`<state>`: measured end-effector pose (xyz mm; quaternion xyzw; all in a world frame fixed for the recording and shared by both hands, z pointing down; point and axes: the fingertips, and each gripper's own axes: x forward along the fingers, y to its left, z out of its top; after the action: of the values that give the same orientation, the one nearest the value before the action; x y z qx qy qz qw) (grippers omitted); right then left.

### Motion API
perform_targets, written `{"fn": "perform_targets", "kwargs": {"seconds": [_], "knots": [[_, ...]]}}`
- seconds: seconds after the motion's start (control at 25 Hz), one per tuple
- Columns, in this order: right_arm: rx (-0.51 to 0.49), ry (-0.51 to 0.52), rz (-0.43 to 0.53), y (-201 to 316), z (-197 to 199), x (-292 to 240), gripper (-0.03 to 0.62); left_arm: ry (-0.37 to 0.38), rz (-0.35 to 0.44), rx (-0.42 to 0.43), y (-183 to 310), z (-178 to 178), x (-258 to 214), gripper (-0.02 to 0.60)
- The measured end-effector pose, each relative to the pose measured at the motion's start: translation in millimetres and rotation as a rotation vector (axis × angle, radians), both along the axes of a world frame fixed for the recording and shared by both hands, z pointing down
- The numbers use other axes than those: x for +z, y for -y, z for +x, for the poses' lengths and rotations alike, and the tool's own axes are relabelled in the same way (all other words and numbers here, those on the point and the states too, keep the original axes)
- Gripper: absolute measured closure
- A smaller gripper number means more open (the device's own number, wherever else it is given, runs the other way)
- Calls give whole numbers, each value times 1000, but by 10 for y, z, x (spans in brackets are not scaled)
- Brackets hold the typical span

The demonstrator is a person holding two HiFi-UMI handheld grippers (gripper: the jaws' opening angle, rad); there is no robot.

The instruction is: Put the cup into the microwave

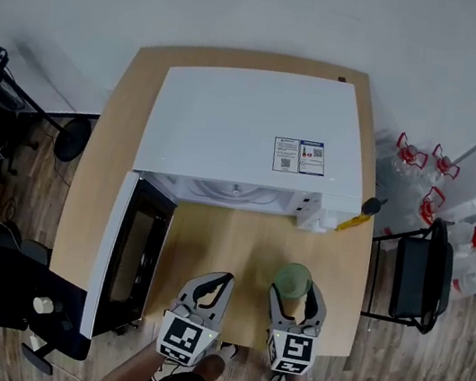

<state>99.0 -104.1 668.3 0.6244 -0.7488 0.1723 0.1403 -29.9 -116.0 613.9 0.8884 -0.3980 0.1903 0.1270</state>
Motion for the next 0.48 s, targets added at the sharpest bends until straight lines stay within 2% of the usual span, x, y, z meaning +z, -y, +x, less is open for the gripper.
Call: {"fn": "perform_targets", "kwargs": {"seconds": [0.48], "knots": [[-19,-11,104,-2,-265,-726,250,-39,80,-23,37,-227,-548,558]]}}
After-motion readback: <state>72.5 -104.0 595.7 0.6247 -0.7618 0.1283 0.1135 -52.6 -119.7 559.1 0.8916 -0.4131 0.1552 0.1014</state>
